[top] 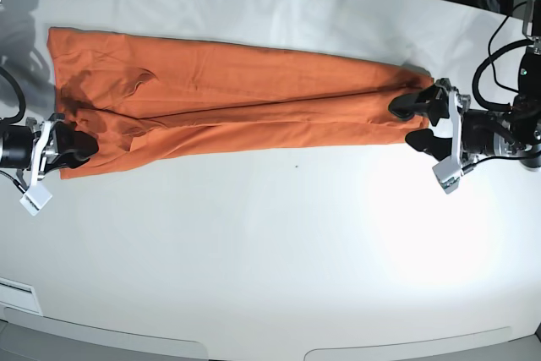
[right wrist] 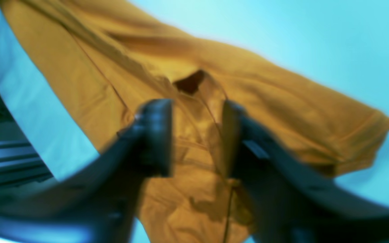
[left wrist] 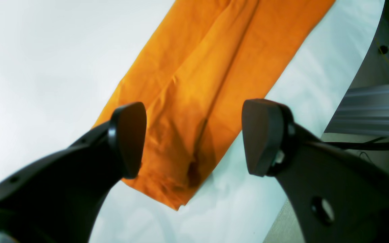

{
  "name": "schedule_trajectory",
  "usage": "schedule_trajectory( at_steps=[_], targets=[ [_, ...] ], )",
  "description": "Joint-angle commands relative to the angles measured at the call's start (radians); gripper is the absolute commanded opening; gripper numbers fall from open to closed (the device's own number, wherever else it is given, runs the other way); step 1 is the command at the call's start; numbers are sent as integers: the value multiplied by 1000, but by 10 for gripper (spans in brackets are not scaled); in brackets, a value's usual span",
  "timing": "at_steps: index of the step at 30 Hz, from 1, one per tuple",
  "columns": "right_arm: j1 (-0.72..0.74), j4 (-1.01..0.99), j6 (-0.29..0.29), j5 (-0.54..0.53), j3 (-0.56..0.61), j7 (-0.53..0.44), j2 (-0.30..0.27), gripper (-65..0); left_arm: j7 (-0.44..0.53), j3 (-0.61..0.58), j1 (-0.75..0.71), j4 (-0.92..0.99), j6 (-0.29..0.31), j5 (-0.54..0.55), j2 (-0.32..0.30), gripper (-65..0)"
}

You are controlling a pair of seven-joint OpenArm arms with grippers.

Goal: Fold the T-shirt properly
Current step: 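Lower the folded hem onto the shirt and open both grippers, then move the right gripper to the folded shirt's end and grasp it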

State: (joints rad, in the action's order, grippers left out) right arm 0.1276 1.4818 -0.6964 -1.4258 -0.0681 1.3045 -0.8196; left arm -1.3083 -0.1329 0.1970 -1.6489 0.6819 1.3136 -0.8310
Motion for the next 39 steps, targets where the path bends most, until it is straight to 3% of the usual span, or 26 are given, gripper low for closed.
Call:
schedule_trajectory(
  at_steps=[1,2,6,10,16,21,28,39],
  targets=[
    [13,11,-2,-17,-29,1,-25,-593,0,10,19,-12,-11,-11,-22,-195],
    [5,11,-2,-17,-48,7,-23,-650,-1,10,19,-12,-14,-30,-22,-200],
    [-50,11,-2,-31,-122,-1,-6,-650,-1,10,19,-12,-13,-41,-22,-282],
    [-129,11,-2,-58,-205,-2,41,-650,3,41,19,-12,-13,-45,-8,-282],
    [-221,11,-2,-45,-290,-19,166,-650,6,173,19,-12,-13,-63,20,-273],
    [-235,11,-2,164,-291,-127,246,-650,21,288,16,-12,-25,-103,53,-273],
    [-291,11,-2,438,-291,-330,283,-650,29,379,13,-11,-76,-154,53,-273],
    [-335,10,14,676,-291,-420,357,-650,29,403,-33,-11,-85,-160,60,-273]
  ],
)
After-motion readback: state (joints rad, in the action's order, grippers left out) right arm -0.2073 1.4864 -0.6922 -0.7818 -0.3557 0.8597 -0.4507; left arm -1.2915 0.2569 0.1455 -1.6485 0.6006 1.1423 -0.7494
